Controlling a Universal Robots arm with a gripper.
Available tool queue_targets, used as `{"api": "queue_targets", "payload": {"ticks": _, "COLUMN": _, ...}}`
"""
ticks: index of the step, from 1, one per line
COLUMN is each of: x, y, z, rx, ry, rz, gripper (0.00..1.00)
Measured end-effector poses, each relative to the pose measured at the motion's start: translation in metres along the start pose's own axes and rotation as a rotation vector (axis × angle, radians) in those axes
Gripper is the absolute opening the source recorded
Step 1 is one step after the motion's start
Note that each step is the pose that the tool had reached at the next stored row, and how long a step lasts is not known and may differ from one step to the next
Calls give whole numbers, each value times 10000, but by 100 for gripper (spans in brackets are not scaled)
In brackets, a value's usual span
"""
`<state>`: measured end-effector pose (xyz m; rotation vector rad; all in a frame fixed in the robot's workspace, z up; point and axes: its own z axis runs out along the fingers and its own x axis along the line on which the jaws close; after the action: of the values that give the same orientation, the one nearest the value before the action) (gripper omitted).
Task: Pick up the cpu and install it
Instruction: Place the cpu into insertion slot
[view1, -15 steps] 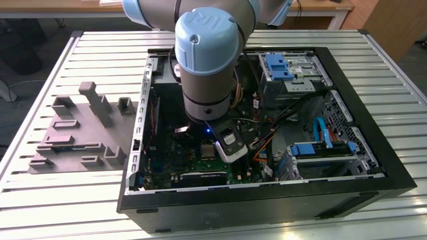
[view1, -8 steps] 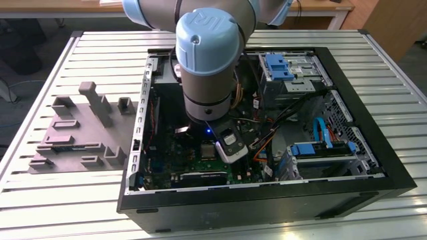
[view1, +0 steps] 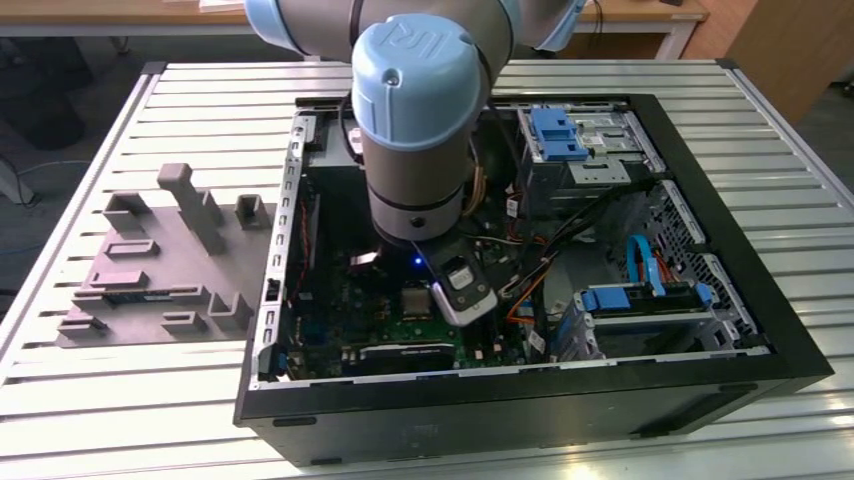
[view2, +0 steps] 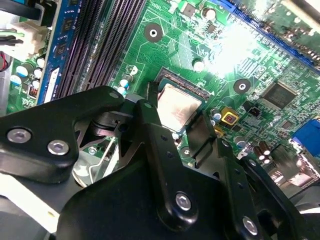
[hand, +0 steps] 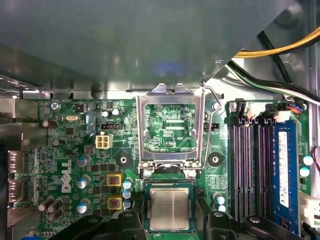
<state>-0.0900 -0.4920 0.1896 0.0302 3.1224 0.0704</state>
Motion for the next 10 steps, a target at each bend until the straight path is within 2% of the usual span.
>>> {"api": "queue_targets", "payload": {"ticks": 5, "x": 1, "y": 1, "z": -22, "rx": -3, "ry": 6, "rz": 2, "gripper": 47}}
{"api": "queue_targets", "payload": {"ticks": 10, "x": 2, "y": -2, "z": 7, "rx": 1, "ry": 8, "rz": -2, "gripper": 47}}
